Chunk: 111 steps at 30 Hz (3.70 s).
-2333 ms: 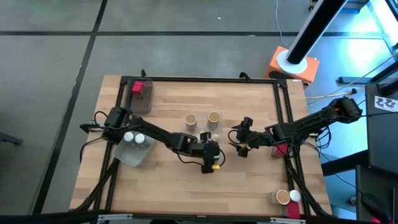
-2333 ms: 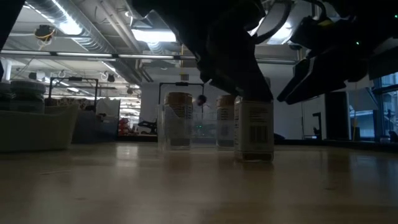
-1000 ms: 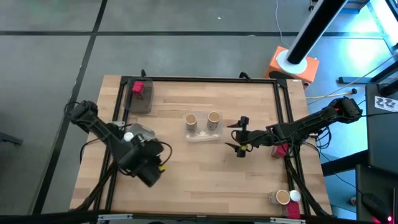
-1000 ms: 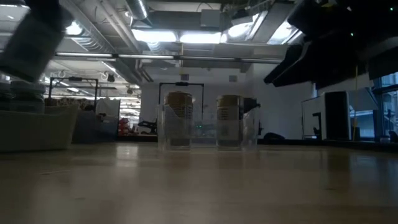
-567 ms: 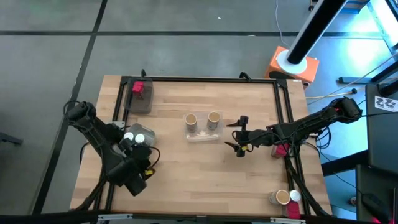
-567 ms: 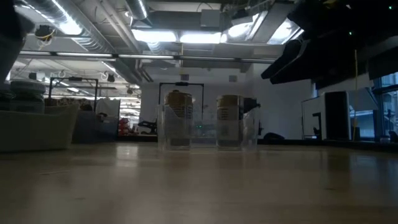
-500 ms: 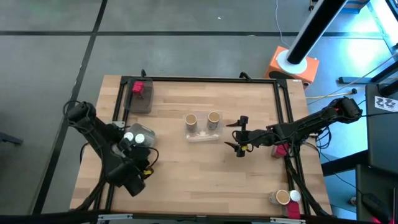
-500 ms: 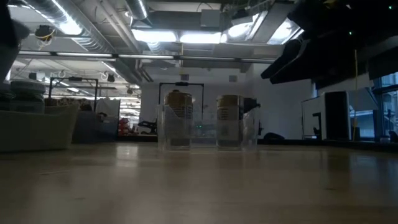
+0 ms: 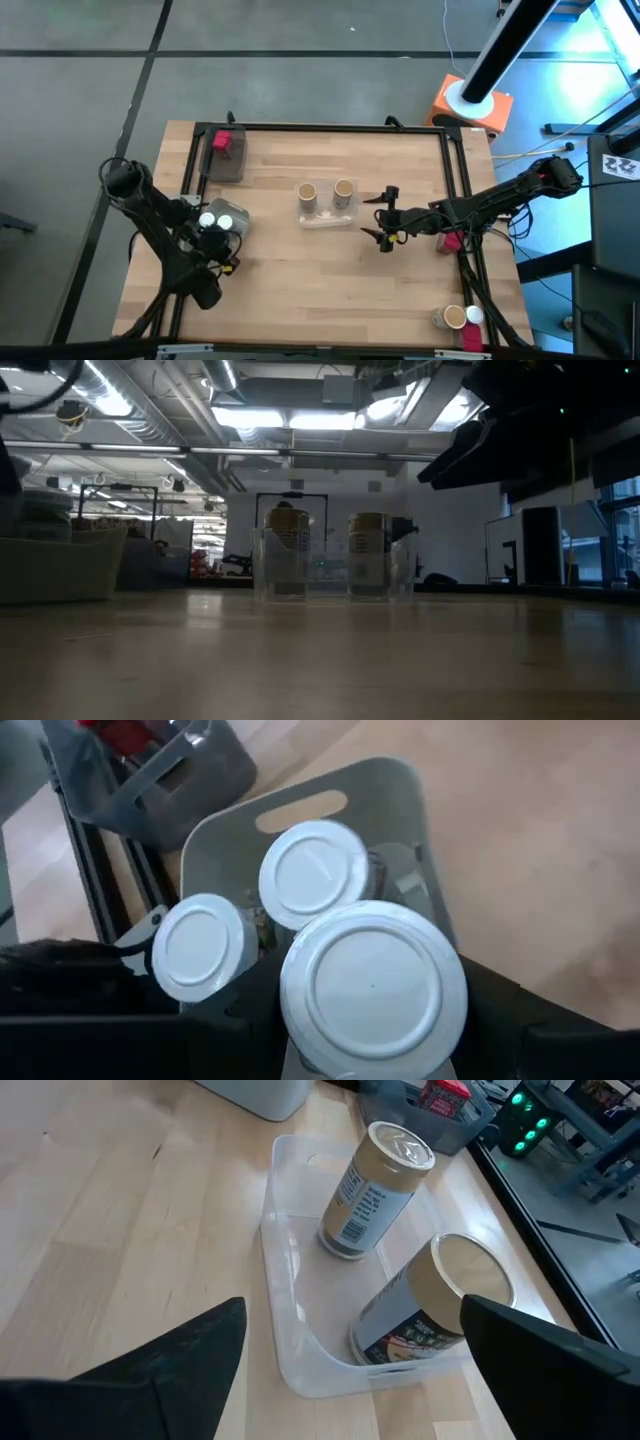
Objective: Sort spices by type
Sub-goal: Put the top white seasoning bottle into the gray bin, then put the top red seasoning can into the black bin
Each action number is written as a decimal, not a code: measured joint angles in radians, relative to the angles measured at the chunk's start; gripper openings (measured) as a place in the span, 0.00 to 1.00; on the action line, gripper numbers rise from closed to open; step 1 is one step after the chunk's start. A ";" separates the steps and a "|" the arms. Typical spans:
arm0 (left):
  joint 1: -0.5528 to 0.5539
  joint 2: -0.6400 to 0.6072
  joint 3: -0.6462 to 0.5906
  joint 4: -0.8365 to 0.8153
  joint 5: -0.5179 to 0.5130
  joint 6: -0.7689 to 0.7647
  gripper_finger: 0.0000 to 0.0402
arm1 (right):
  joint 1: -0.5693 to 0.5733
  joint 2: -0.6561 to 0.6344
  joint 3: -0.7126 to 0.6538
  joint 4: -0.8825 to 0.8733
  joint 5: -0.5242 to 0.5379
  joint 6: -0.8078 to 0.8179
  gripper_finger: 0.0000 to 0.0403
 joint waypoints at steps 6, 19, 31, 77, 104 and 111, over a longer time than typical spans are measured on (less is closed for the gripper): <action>0.001 0.000 -0.105 0.139 -0.070 -0.029 0.47 | 0.000 0.000 0.000 -0.001 0.000 0.000 0.91; 0.015 0.000 -0.161 0.159 -0.149 -0.130 0.51 | 0.000 0.000 0.000 0.003 0.000 -0.004 0.91; 0.039 -0.009 -0.159 0.165 -0.139 -0.096 0.62 | 0.000 0.000 0.000 0.003 -0.001 -0.004 0.91; 0.181 -0.408 -0.125 0.758 -0.394 0.812 0.63 | 0.000 0.000 0.000 0.003 -0.039 0.038 0.91; 0.573 -0.026 -0.127 1.403 -0.230 1.600 0.63 | 0.000 -0.064 0.409 -1.103 -0.300 0.501 0.91; 0.610 0.020 -0.127 1.472 -0.228 1.735 0.63 | 0.000 -0.064 0.460 -1.346 -0.416 0.752 0.91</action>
